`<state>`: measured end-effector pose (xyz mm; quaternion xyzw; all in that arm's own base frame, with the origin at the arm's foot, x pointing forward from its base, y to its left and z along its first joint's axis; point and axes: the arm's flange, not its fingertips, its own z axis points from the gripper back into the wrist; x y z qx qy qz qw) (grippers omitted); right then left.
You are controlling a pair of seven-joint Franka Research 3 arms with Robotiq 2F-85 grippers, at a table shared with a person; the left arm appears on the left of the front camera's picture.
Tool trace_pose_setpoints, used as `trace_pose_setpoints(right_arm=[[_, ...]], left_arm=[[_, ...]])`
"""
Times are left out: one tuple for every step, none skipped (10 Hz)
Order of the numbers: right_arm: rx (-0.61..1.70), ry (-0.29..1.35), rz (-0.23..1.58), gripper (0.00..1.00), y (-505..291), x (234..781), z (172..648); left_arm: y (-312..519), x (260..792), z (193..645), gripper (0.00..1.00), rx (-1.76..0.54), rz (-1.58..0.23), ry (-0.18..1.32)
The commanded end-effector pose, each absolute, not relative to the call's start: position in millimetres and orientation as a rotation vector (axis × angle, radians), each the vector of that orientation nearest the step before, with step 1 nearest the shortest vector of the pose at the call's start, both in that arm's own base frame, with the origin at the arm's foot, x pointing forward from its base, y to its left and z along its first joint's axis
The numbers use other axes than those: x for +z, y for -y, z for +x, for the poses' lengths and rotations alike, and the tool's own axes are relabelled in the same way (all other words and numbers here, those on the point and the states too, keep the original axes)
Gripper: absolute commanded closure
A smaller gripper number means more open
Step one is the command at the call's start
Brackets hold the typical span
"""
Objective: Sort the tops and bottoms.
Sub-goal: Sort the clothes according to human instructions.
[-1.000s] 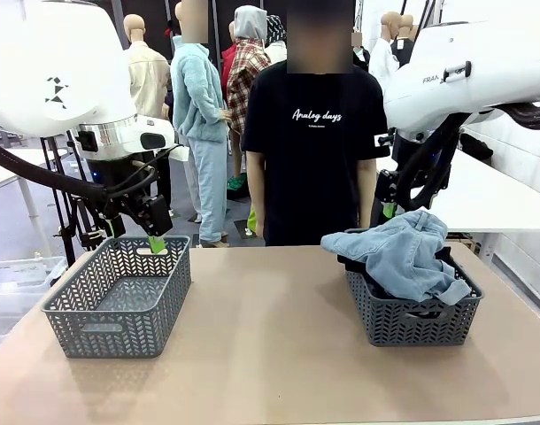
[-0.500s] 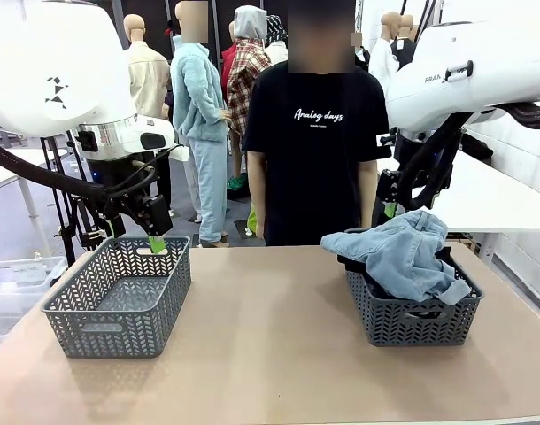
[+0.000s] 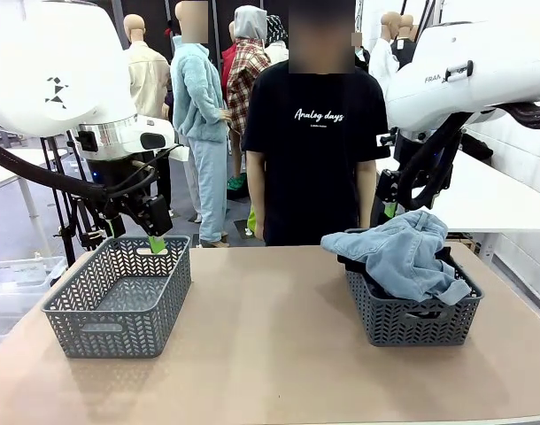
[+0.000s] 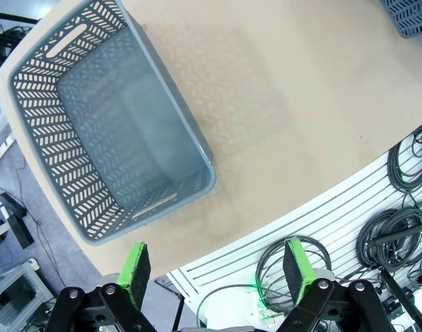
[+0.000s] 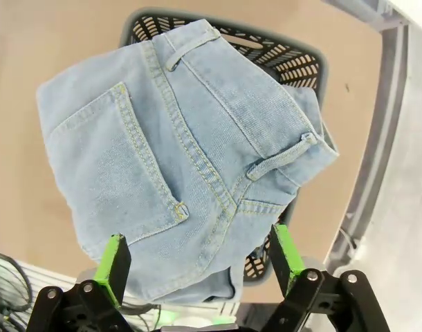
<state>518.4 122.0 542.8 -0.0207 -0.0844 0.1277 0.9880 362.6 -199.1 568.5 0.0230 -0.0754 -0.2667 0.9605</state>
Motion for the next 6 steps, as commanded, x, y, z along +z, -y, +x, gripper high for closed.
trace_pose_setpoints(right_arm=[[0.254,0.168,-0.032,0.00,-121.2,542.7,518.2],[0.254,0.168,-0.032,0.00,-121.2,542.7,518.2],[0.254,0.168,-0.032,0.00,-121.2,542.7,518.2],[0.254,0.168,-0.032,0.00,-121.2,542.7,518.2],[0.254,0.168,-0.032,0.00,-121.2,542.7,518.2],[0.254,0.168,-0.032,0.00,-121.2,542.7,518.2]], left_arm=[[197.5,569.3,363.4,0.00,-0.540,0.049,0.162],[197.5,569.3,363.4,0.00,-0.540,0.049,0.162],[197.5,569.3,363.4,0.00,-0.540,0.049,0.162],[197.5,569.3,363.4,0.00,-0.540,0.049,0.162],[197.5,569.3,363.4,0.00,-0.540,0.049,0.162],[197.5,569.3,363.4,0.00,-0.540,0.049,0.162]])
